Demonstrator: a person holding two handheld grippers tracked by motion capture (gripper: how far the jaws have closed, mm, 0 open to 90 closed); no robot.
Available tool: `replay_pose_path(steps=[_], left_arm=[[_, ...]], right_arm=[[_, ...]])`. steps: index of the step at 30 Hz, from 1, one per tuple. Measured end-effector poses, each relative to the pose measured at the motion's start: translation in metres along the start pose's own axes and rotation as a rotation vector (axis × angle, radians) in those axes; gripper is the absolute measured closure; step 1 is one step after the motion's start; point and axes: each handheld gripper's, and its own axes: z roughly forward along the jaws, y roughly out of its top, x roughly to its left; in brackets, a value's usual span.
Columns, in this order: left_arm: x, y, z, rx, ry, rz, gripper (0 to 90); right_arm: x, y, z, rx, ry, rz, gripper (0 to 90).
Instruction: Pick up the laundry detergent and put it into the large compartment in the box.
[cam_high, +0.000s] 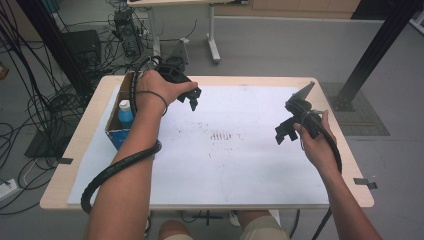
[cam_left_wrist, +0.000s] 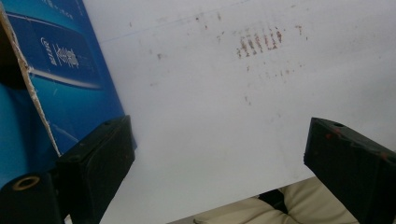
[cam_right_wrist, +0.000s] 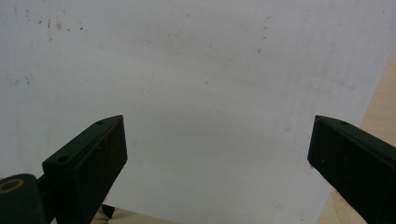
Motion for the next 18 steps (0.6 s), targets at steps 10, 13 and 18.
replay_pose_path(steps=[10, 13, 18], left_arm=[[-0.0035, 0.0026, 0.0001, 0.007, 0.005, 0.004, 9.1], [-0.0053, 0.0029, -0.0003, 0.006, 0.006, 0.006, 9.1], [-0.0061, 0.0033, -0.0002, 0.006, 0.008, 0.005, 9.2]], right_arm=[[-0.0027, -0.0002, 0.0002, -0.001, 0.006, 0.005, 4.9], [-0.0030, -0.0009, -0.0002, -0.006, 0.007, 0.000, 4.9], [-0.0039, -0.0016, -0.0006, -0.008, 0.008, 0.004, 4.8]])
